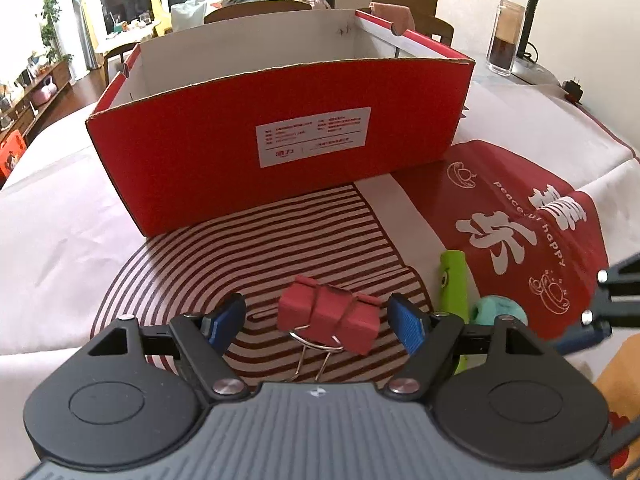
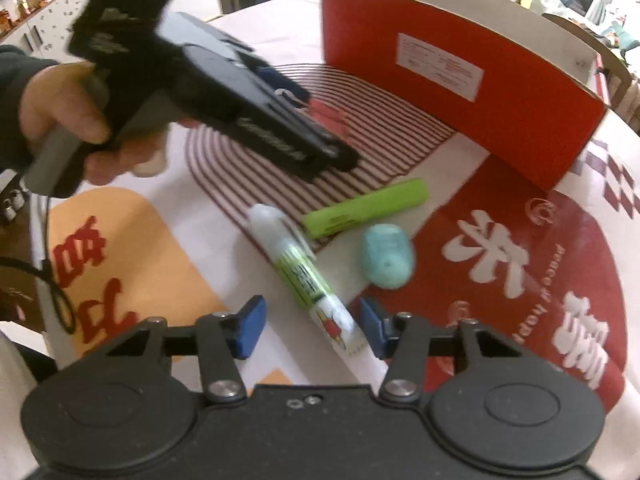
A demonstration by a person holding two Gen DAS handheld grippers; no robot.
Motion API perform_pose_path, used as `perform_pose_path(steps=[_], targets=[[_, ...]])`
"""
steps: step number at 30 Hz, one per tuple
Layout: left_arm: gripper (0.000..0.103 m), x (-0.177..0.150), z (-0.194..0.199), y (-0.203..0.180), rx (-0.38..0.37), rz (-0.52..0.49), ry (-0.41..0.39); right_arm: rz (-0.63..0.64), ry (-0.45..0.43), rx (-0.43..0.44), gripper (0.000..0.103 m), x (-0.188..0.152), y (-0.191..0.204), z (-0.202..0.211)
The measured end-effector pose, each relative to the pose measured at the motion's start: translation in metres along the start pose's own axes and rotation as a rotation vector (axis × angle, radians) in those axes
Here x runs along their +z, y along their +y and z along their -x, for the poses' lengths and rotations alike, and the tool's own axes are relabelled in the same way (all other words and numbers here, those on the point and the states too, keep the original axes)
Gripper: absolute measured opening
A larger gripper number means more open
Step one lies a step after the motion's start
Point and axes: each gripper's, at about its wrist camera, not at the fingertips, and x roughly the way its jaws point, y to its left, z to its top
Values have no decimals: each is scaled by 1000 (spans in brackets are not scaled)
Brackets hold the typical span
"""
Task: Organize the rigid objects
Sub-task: 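Grasp the pink binder clip with the left tool while the right tool grasps the white glue marker, then lift the clip and marker and carry both toward the red box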
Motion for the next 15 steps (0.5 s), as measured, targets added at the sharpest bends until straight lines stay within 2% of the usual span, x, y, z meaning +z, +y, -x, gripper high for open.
perform_pose_path(steps=[4, 6, 12, 13, 15], targets=[[78, -1, -1, -1, -11, -17, -2, 36, -17, -21, 45, 7, 14, -6], [78, -2, 0, -4, -11, -33, -8, 27, -24, -19, 35, 11, 16, -7], [60, -4, 3, -15, 18, -100, -8, 24, -28, -55, 17, 14, 25, -7], [55, -4, 3, -16, 22, -104, -5, 19, -28, -67, 17, 14, 26, -7], [53, -4, 6, -15, 25, -103, -1, -12, -29, -84, 16, 14, 27, -6]])
